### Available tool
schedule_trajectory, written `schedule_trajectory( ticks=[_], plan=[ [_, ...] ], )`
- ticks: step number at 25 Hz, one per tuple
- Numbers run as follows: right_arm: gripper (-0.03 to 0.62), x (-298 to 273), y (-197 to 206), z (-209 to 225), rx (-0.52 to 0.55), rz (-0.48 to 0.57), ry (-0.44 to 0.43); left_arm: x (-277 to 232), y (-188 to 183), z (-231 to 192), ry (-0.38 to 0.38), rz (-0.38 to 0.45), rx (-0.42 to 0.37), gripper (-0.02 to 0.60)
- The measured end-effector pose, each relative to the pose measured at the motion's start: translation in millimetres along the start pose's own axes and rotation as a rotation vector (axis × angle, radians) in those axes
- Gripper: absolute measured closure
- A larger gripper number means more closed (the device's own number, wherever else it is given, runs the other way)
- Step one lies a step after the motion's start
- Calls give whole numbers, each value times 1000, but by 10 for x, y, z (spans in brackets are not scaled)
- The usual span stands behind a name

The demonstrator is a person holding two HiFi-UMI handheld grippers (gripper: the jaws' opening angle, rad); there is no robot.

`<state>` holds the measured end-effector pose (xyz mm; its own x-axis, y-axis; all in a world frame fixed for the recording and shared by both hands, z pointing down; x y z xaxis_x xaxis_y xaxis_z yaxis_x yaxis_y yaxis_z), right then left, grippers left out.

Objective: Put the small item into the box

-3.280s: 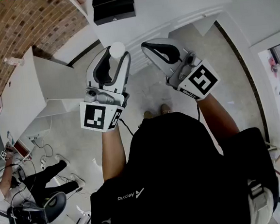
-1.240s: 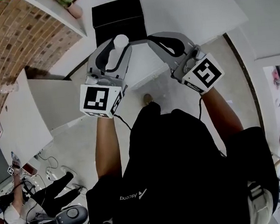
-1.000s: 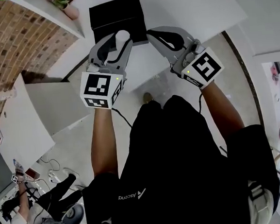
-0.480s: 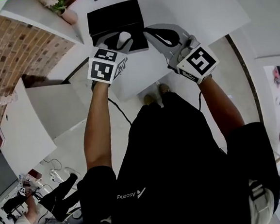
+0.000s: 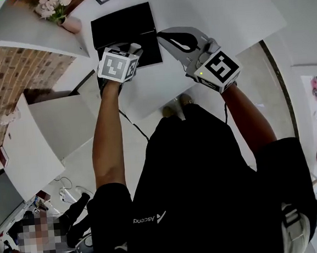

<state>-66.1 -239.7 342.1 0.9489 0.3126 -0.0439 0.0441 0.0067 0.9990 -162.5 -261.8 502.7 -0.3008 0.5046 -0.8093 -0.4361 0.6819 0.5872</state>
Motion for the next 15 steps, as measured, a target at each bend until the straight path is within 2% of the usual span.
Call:
schedule_trajectory(
  ticks=[8, 15],
  plan=[
    [592, -32, 122, 184, -31, 1, -1, -447, 122, -72, 60, -183, -6, 419],
    [592, 5, 147, 312, -49, 5, 21, -640, 184, -93, 66, -263, 3, 416]
  ],
)
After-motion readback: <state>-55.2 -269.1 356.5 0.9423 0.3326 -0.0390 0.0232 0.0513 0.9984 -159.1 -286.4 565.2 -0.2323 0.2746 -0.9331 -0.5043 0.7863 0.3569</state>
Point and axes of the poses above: the fingertips, and each gripper's own axes: x backward along the fingers, z to its right, y out of its underside, the point moved 2 cm from there along x, backward along the fingers, and after that the axes turned 5 degrees about -y, right-handed, at the moved point
